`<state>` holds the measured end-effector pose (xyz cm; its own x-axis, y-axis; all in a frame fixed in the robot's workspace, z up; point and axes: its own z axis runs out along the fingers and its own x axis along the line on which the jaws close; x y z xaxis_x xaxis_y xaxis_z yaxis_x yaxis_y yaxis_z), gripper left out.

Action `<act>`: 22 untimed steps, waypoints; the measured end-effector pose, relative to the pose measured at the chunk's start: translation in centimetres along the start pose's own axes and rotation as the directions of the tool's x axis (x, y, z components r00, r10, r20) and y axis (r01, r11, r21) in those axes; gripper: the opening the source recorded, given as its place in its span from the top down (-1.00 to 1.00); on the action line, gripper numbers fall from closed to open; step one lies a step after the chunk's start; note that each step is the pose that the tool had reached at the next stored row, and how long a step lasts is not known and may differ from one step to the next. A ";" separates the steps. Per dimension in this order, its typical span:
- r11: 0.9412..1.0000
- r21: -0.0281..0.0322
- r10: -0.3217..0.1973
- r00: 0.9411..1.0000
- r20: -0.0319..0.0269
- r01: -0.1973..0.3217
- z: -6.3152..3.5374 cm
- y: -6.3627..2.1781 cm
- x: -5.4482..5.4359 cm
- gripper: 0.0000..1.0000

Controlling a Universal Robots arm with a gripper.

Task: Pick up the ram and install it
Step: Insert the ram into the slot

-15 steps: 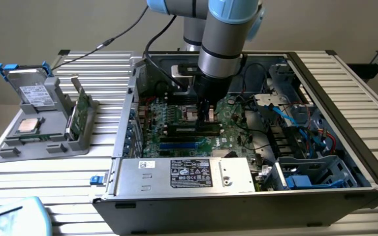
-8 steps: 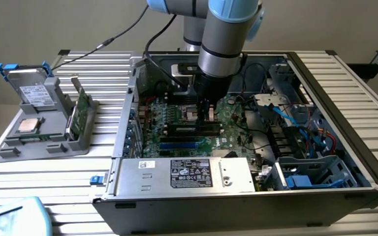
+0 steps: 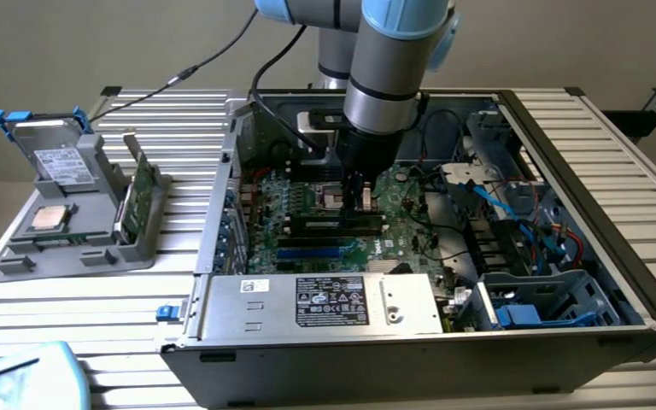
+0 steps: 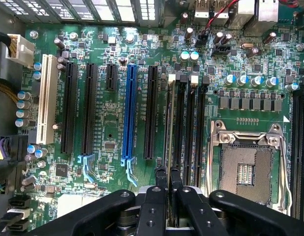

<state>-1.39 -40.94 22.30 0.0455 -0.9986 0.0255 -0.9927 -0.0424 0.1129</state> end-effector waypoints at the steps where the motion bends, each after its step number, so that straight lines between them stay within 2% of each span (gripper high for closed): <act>1: 1.000 0.000 0.000 1.000 0.000 0.000 0.00 0.00 0.0 0.73; 19: 1.000 0.000 0.000 1.000 0.000 0.000 0.04 -0.18 -0.1 0.73; 22: 1.000 0.000 0.001 1.000 -0.003 -0.001 0.10 -0.18 -0.1 0.73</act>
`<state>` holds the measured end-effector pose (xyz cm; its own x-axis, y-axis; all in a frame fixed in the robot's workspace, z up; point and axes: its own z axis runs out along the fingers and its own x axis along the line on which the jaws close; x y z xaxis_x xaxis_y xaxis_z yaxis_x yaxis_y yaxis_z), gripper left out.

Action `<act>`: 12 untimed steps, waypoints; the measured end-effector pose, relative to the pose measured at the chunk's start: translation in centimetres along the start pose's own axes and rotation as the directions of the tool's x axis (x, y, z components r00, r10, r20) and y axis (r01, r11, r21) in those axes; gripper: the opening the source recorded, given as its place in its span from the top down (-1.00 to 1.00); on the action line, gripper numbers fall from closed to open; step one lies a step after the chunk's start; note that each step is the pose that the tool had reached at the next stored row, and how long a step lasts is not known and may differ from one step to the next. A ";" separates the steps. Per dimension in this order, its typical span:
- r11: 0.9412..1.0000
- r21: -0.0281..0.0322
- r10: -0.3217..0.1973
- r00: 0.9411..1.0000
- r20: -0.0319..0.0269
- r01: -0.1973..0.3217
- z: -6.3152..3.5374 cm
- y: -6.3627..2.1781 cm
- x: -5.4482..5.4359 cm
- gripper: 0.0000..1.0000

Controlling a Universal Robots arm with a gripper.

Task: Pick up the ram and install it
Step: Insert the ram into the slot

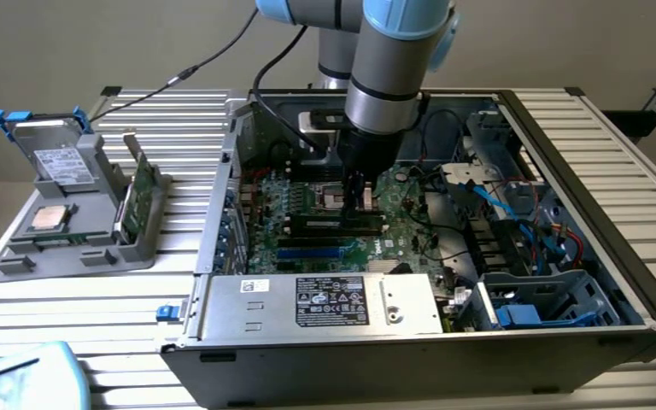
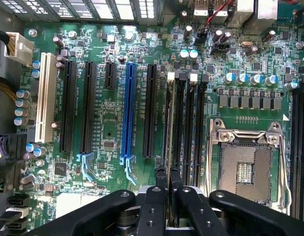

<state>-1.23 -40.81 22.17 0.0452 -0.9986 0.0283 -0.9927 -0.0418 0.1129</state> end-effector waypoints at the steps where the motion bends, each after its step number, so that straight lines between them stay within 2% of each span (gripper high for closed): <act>1: 1.000 0.000 0.000 1.000 -0.001 0.000 0.02 0.02 0.0 0.73; 6: 1.000 0.000 0.001 1.000 -0.008 -0.001 0.09 0.17 -0.2 0.73; 12: 1.000 -0.001 0.000 1.000 -0.012 0.000 0.10 0.18 -0.2 0.73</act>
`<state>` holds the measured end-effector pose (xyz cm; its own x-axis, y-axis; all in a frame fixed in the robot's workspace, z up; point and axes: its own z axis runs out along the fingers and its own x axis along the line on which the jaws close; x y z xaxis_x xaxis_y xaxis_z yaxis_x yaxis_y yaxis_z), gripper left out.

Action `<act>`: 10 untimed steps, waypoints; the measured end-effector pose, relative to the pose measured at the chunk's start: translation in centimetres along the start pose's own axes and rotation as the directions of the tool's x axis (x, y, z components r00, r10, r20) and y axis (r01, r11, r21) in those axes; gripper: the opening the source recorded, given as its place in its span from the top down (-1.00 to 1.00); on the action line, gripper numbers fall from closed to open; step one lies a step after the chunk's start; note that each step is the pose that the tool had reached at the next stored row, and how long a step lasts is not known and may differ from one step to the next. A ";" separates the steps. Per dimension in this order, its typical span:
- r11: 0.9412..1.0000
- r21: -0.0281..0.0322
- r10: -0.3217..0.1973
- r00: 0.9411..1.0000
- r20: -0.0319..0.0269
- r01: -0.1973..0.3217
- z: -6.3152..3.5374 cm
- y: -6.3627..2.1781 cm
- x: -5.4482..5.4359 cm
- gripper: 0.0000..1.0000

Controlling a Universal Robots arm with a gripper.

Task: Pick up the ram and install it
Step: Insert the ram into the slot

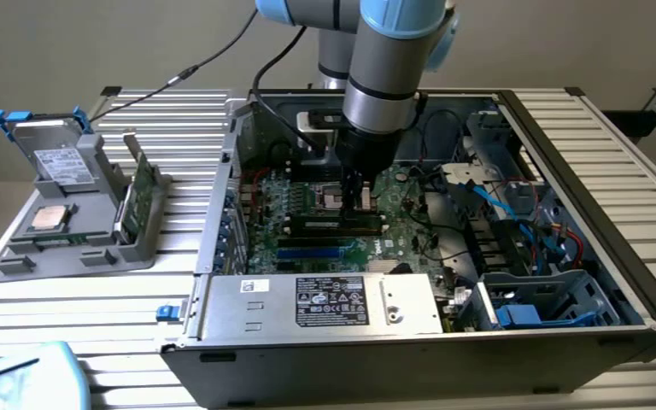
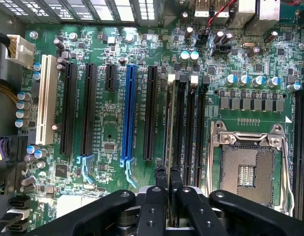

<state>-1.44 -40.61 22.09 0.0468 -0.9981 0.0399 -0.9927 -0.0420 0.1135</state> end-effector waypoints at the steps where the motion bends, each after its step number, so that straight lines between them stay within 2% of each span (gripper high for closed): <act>1: 1.000 0.000 0.000 1.000 0.000 0.000 0.00 -0.03 0.0 0.73; 10: 1.000 0.000 -0.002 1.000 -0.001 0.002 0.05 -0.16 0.0 0.73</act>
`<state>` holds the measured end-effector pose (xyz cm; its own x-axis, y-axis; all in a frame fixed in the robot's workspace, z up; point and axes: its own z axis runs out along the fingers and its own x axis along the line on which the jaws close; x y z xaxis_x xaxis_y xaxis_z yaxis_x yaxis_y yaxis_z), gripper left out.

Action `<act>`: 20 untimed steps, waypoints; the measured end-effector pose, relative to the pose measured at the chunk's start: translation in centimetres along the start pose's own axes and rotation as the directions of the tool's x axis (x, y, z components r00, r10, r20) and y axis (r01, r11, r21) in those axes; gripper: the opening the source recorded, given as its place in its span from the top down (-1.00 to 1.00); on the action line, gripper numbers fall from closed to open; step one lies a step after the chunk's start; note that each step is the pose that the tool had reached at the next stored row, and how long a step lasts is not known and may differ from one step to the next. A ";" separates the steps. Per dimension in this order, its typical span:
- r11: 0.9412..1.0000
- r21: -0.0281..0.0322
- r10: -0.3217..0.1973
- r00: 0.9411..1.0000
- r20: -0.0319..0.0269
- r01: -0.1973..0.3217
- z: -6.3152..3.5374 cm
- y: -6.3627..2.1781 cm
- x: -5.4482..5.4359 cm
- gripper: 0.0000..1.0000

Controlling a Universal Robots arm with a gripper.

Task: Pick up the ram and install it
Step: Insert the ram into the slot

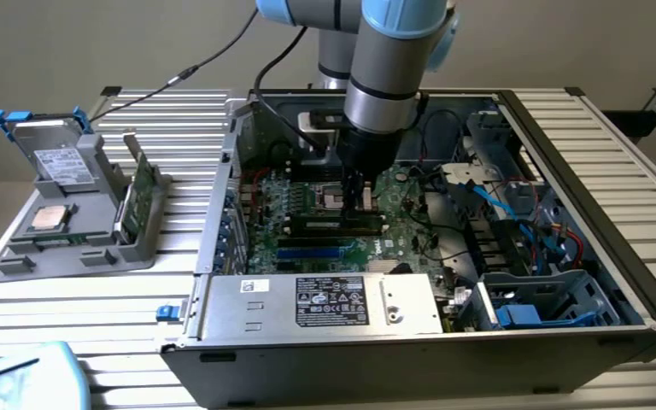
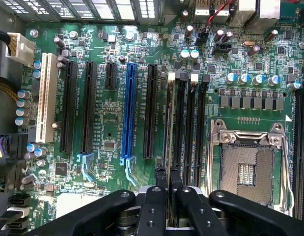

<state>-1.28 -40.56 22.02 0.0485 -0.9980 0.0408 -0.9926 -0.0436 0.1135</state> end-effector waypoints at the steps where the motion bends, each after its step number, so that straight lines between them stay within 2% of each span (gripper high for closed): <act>1: 1.000 0.000 0.000 1.000 -0.001 0.000 0.04 0.00 0.0 0.73; 10: 1.000 -0.001 0.001 1.000 -0.012 -0.001 0.28 -0.03 -0.2 0.73; 20: 1.000 -0.001 0.002 1.000 -0.015 -0.002 0.35 0.25 -0.5 0.73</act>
<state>-1.60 -40.06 21.68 0.0486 -0.9972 0.0562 -0.9926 -0.0419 0.1140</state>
